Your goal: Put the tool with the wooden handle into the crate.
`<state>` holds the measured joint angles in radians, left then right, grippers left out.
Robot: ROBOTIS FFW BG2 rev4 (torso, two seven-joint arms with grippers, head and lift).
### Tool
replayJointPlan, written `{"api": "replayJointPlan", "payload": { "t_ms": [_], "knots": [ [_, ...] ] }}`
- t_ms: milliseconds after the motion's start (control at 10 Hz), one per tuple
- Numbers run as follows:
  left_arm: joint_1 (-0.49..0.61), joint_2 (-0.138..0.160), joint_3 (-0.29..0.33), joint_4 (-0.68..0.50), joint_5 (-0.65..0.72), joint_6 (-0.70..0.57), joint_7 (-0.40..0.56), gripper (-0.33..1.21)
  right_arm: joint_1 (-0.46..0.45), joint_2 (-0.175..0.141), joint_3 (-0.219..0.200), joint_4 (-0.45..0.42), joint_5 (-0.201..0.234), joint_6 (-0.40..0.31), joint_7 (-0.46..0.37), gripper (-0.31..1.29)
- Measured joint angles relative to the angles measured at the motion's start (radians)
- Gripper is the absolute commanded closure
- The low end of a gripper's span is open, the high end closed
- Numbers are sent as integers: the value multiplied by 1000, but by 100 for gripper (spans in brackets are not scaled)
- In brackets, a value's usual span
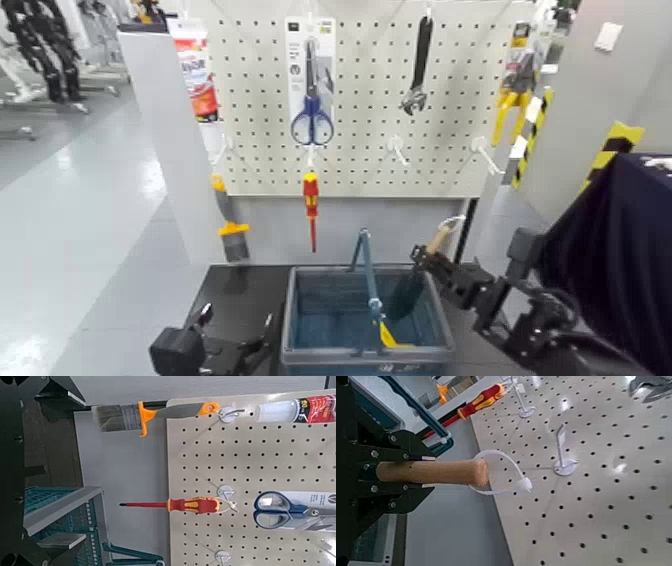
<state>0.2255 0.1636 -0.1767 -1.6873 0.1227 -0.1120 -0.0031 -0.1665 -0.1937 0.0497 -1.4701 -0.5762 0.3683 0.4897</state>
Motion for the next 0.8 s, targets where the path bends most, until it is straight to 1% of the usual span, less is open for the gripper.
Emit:
{"api": "replayJointPlan", "payload": {
  "t_ms": [200,400,500,600,700,800],
  "knots": [
    [0,-1,-1,0,0,0,0,13,-25,0,37,40,17,-1,-17,124],
    [0,-3,-1,0,0,0,0,13,-39,0,70,55,35,19,-37,122],
    [1,-4,-1,0,0,0,0,13,-41,0,79,51,56,30,-45,113],
    [2,-4,1,0,0,0,0,13,-42,0,83,37,88,45,-50,110],
    [2,-4,1,0,0,0,0,13,-42,0,83,19,118,64,-55,76],
    [2,-4,2,-1,0,0,0,13,-41,-1,83,4,135,81,-56,39]
  ]
}}
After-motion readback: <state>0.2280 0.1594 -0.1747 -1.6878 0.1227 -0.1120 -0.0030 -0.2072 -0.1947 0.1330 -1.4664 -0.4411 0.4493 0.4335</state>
